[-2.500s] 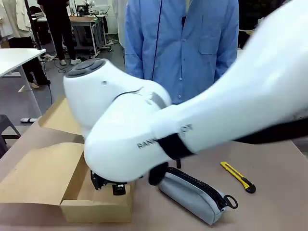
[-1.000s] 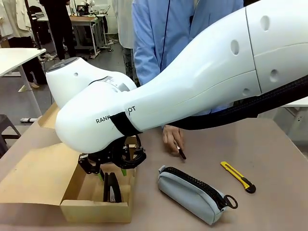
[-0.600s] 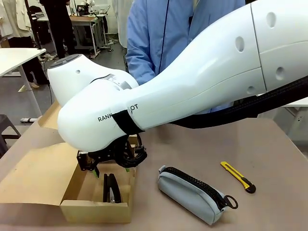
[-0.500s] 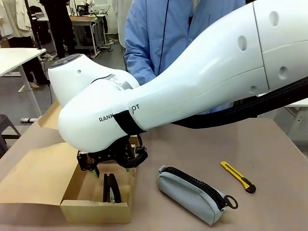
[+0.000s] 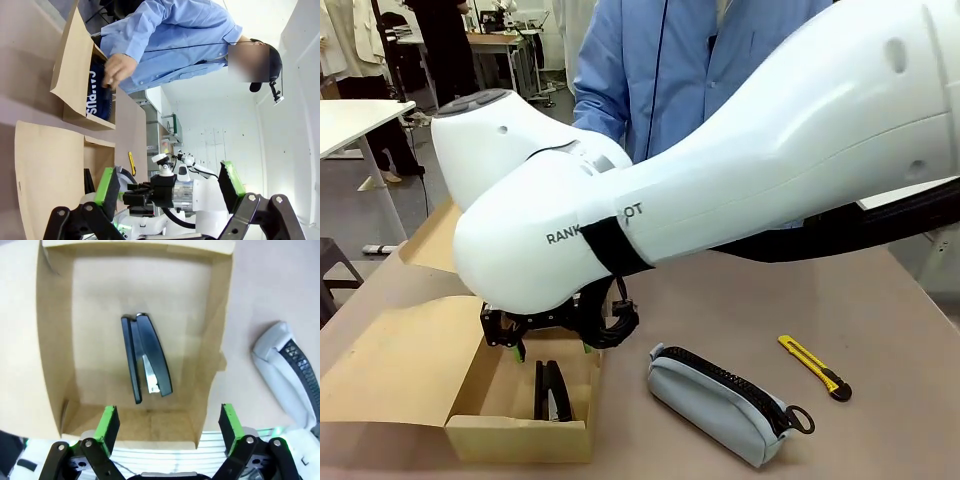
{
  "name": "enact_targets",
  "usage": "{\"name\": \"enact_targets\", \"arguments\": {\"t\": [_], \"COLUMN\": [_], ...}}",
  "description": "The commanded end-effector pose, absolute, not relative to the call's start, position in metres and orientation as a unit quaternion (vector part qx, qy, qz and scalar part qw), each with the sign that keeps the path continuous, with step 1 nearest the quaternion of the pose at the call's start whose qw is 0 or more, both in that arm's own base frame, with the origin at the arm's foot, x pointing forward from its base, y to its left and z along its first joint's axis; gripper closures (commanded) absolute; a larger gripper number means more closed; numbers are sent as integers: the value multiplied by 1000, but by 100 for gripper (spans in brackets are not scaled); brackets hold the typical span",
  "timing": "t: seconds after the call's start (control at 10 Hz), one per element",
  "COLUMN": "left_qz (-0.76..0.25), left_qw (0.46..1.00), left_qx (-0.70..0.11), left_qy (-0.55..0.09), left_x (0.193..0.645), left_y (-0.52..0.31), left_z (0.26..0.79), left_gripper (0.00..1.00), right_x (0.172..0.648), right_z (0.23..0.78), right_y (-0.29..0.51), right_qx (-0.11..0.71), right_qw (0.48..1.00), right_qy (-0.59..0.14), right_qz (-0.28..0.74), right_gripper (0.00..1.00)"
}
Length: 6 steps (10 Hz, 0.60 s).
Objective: Place items inside the box.
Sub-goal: Pick up a Pencil pouch or Stapler and place it inside the Mailer Box closest to the robot.
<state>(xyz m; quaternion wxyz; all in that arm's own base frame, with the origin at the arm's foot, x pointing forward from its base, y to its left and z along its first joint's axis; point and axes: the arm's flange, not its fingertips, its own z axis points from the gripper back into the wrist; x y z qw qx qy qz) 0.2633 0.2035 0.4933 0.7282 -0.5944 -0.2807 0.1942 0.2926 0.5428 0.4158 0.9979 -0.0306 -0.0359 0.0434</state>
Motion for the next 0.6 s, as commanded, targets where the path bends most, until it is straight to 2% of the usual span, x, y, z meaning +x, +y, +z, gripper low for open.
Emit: {"name": "enact_targets", "arguments": {"t": [0.0,0.3,0.5], "left_qz": [185,185,185], "left_qw": [725,725,725], "left_qx": [-597,-597,-597], "left_qy": [-289,-289,-289], "left_x": [262,262,262], "left_y": [202,202,202], "left_z": [493,493,493], "left_gripper": [0,0,0], "right_x": [285,283,275], "right_z": [412,411,435], "right_y": [527,524,484], "right_qx": [-14,-14,22], "right_qw": [998,997,995], "right_qy": [-35,-41,-28], "right_qz": [50,61,89], "right_gripper": [0,0,0]}}
